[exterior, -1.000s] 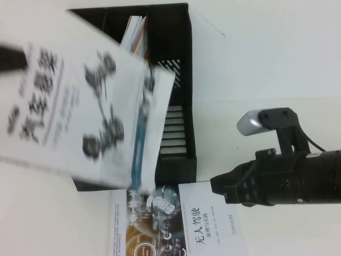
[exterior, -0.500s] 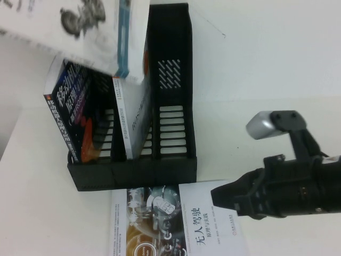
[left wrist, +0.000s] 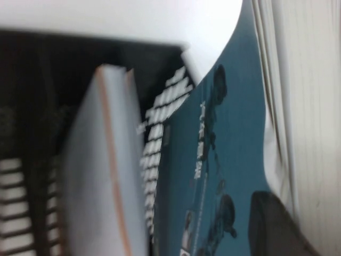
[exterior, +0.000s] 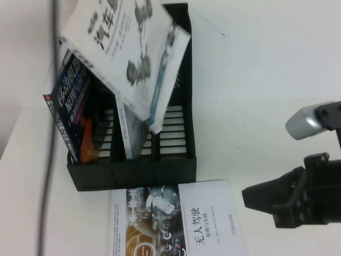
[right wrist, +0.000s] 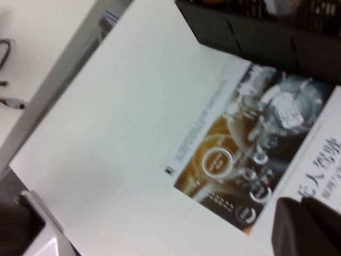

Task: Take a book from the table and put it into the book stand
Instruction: Place the book on the book shelf

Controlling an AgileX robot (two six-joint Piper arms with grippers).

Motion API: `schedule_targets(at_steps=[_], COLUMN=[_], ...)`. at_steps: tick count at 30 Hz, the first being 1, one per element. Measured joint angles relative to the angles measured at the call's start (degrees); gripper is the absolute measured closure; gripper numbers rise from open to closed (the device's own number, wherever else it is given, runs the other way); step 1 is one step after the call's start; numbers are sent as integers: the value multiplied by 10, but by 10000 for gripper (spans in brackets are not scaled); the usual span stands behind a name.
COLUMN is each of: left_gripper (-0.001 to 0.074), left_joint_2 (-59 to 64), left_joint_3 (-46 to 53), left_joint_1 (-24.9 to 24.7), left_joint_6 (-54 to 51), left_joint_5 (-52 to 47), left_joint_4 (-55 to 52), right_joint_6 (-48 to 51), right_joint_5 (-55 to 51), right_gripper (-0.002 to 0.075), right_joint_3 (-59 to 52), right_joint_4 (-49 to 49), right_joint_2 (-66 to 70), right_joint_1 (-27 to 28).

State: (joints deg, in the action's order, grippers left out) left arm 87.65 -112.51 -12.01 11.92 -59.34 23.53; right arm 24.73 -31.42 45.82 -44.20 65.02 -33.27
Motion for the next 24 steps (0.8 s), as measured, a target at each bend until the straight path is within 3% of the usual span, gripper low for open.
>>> schedule_targets(at_steps=[5,10,24], left_gripper=[606,607,608], left_joint_2=[28,56,132], left_joint_3=[0,0,0], left_joint_1=[-37,-56,-66], left_joint_6=[54,80,126], left_joint_5=[1,18,46], left_joint_4=[-87,-96,-133], right_joint_6=[-25,-29,-35], right_joint_5=[-19,-20,-20], right_gripper=[721,721,721], right_joint_3=[0,0,0], right_joint_4=[32,38,46], right_joint_2=[0,0,0], right_joint_1=[0,0,0])
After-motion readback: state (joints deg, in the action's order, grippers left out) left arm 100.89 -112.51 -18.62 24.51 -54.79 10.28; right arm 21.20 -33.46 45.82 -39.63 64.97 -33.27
